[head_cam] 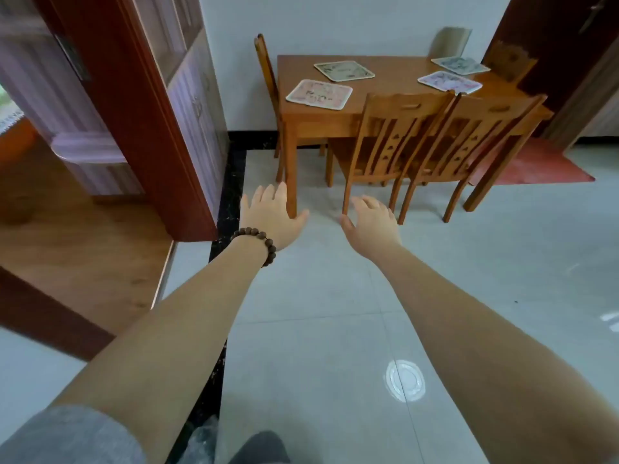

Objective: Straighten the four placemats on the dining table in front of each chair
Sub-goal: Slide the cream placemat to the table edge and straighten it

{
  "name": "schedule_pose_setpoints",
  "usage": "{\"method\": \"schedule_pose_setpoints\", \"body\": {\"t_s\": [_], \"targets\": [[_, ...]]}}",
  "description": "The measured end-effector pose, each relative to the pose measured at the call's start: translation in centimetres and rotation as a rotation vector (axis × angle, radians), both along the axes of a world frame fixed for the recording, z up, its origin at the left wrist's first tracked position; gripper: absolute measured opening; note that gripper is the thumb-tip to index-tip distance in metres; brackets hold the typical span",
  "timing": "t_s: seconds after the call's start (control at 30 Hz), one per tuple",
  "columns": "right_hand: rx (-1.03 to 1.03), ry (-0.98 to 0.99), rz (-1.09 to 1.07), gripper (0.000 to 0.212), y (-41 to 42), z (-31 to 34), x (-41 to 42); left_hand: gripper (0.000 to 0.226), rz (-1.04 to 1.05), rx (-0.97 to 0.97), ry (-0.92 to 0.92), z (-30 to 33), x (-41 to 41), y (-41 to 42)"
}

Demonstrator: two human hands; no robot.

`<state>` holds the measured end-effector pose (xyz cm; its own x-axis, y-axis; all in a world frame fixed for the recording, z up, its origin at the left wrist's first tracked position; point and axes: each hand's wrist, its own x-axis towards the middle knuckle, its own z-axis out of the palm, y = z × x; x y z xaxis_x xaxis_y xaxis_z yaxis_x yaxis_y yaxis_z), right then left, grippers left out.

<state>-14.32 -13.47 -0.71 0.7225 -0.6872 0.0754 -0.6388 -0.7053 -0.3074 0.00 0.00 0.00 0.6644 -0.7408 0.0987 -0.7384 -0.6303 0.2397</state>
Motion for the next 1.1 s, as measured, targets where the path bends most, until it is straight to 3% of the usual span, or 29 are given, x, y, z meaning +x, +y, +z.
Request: {"method": "schedule_pose_setpoints", "body": {"t_s": [0.4,0.83,1.1], "targets": [[-0.002,0.038,0.104,0.055,-4.8,-3.3,10.0,0.073,0.094,0.069,0.009,-4.4,8.0,-3.2],[0.049,0.056,0.022,0.052,-16.1,-4.0,35.1,0.076,0.084,0.114,0.056,-5.3,33.4,-14.3],[0.071,0.009,-0.024,0.052,-22.9,-3.4,46.2,0.078,0.035,0.115,0.066,-5.0,45.0,-21.4]]}}
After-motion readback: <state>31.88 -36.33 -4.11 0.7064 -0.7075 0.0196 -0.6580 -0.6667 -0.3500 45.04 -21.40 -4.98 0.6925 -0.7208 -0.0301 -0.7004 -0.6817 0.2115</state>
